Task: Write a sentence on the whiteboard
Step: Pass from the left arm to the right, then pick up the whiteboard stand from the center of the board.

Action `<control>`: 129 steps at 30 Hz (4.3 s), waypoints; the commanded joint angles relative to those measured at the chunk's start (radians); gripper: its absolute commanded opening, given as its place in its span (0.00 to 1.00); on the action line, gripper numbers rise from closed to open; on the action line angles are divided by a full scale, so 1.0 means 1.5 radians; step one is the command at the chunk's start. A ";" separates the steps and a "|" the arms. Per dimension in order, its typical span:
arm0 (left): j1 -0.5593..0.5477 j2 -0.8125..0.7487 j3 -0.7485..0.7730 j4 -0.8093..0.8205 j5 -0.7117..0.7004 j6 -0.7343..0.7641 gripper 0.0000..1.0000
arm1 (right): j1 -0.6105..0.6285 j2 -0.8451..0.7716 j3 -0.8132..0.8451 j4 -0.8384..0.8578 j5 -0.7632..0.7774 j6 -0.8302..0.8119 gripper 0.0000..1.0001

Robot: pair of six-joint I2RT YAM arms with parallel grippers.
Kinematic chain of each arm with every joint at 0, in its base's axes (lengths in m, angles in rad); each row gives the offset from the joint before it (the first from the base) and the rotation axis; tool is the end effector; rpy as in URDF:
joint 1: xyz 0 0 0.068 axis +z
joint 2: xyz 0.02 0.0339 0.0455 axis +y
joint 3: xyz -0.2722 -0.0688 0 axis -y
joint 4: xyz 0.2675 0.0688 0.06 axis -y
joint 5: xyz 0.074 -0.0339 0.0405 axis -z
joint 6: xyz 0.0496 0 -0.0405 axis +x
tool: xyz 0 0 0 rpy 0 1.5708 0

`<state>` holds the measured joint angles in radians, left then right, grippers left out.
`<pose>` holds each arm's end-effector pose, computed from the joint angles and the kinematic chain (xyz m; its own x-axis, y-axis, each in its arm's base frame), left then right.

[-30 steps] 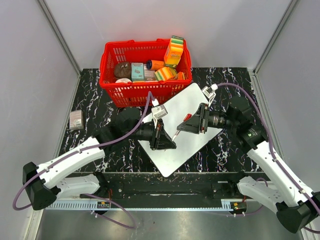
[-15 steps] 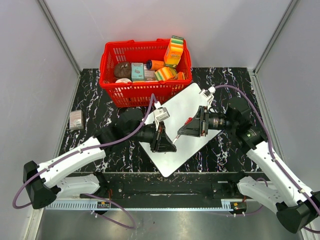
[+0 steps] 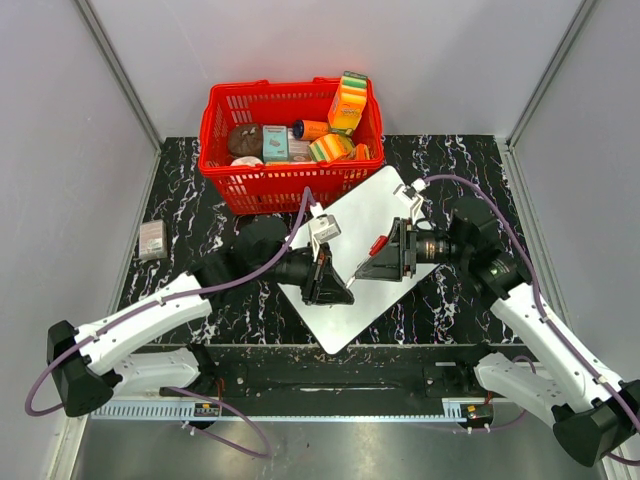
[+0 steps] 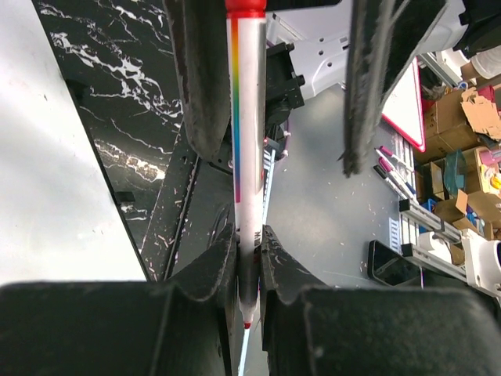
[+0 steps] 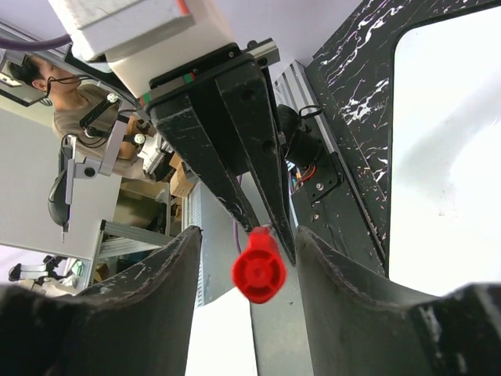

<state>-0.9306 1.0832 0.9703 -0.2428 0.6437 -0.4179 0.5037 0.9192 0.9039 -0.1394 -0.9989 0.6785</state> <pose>0.1384 -0.2356 0.3439 -0.5869 0.2444 -0.7719 0.8090 0.1377 -0.5715 0.1751 0.1441 0.3703 -0.7257 -0.0121 -0.6879 -0.6852 0.1035 0.7210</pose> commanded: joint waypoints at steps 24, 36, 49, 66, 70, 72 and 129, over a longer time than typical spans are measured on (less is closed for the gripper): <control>-0.023 0.017 0.042 0.020 -0.013 0.009 0.00 | 0.003 -0.024 -0.026 0.031 -0.049 0.002 0.42; -0.023 -0.007 0.022 0.018 -0.018 0.008 0.00 | 0.003 -0.015 -0.012 0.023 -0.057 -0.005 0.40; -0.028 0.007 0.027 0.018 -0.009 0.007 0.00 | 0.003 -0.015 -0.028 0.087 -0.058 0.045 0.35; -0.029 -0.005 0.032 -0.017 -0.103 -0.012 0.99 | 0.002 -0.032 -0.023 -0.007 0.028 -0.009 0.00; -0.029 -0.030 0.033 -0.067 -0.219 -0.038 0.99 | 0.003 -0.051 -0.003 -0.131 0.137 -0.058 0.00; -0.028 -0.055 0.030 -0.112 -0.312 -0.070 0.99 | 0.003 -0.069 0.002 -0.172 0.199 -0.066 0.00; -0.385 0.105 -0.163 0.240 -0.685 -0.205 0.70 | -0.187 -0.041 0.048 -0.247 0.482 -0.174 0.00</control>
<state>-1.5055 1.2510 0.7494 -0.0700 -0.2413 -0.6937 0.2760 0.7860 0.9668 -0.5190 -0.3401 0.4675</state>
